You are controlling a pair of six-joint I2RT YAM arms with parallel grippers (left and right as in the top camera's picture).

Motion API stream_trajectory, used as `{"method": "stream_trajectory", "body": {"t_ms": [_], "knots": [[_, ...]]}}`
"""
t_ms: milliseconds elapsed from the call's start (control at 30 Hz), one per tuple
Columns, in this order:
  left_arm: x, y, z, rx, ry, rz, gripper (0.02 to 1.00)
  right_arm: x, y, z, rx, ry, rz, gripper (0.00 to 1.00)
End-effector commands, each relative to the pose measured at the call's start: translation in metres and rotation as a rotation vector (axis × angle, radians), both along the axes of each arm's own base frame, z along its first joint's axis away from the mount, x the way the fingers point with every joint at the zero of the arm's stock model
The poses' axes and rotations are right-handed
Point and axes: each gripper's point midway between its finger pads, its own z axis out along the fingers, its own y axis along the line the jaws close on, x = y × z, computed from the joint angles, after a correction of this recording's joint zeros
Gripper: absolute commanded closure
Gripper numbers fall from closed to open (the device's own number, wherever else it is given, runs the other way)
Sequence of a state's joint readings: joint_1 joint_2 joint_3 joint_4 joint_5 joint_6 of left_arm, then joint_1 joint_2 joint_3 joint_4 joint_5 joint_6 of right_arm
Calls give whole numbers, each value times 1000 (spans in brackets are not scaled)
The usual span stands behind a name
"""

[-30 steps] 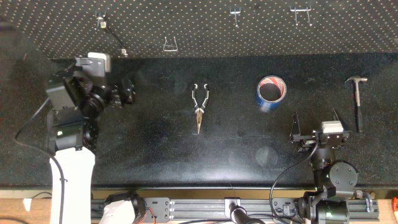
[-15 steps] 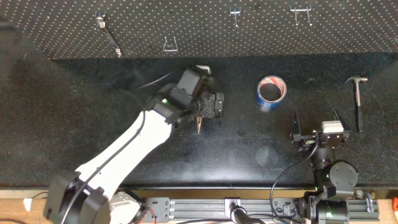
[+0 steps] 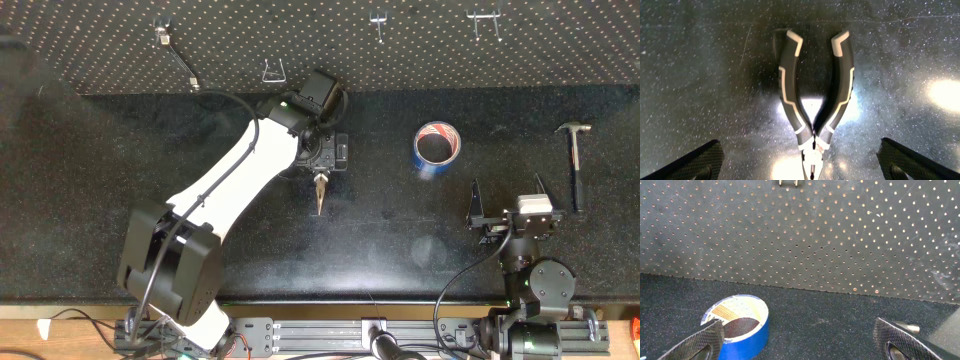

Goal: Place Tools Onto Pegboard

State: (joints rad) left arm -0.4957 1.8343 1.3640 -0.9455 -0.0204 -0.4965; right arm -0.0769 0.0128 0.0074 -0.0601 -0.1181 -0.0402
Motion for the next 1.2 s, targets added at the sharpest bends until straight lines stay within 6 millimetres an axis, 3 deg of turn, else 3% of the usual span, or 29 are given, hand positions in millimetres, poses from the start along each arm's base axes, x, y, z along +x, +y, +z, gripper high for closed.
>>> {"method": "stream_trajectory", "body": {"t_ms": [33,533,1200], "knots": [[11,-5,-17,8,10,-26,23,0,-1,-1,-10,-2,-6,25],[22,-12,-44,-14,23,78,23,0,-1,-1,-10,-2,-6,25],[22,-12,-50,-11,34,100,23,0,-2,-1,-10,-2,-6,25]]}}
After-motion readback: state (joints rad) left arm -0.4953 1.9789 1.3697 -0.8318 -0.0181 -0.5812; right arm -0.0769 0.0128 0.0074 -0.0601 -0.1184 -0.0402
